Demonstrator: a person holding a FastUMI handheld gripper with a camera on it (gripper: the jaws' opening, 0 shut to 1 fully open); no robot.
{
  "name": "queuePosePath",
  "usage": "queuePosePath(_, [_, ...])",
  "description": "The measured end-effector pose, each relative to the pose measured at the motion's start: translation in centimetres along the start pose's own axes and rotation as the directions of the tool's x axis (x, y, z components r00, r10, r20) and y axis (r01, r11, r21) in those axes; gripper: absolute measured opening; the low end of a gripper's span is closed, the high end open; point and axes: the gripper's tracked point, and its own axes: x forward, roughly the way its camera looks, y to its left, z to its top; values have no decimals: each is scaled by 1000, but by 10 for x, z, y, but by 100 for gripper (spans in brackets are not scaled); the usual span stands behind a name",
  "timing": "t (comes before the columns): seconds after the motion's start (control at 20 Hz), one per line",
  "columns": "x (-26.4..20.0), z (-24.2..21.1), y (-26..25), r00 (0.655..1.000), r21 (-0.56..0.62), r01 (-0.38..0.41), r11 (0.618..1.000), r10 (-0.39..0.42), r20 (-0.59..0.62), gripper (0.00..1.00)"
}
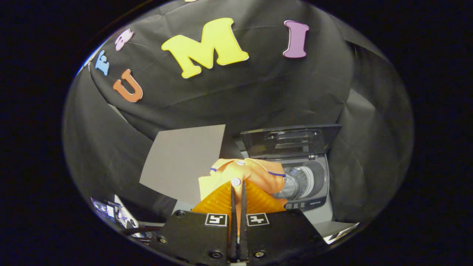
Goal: Put the clothes into the washing machine and then close the washing machine lid.
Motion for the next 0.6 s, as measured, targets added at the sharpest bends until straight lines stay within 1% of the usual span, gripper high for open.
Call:
queuePosePath(0.15, [-1,5,-23,1000,33,2,999,-2,-4,6])
queuePosePath(0.3, [3,6,-44,1000,37,12,999,-12,-5,6])
queuePosePath(0.5, [26,0,-73,999,34,45,998,-45,-28,6])
queuePosePath(0.6, [41,-2,-90,996,9,83,996,-83,-24,6])
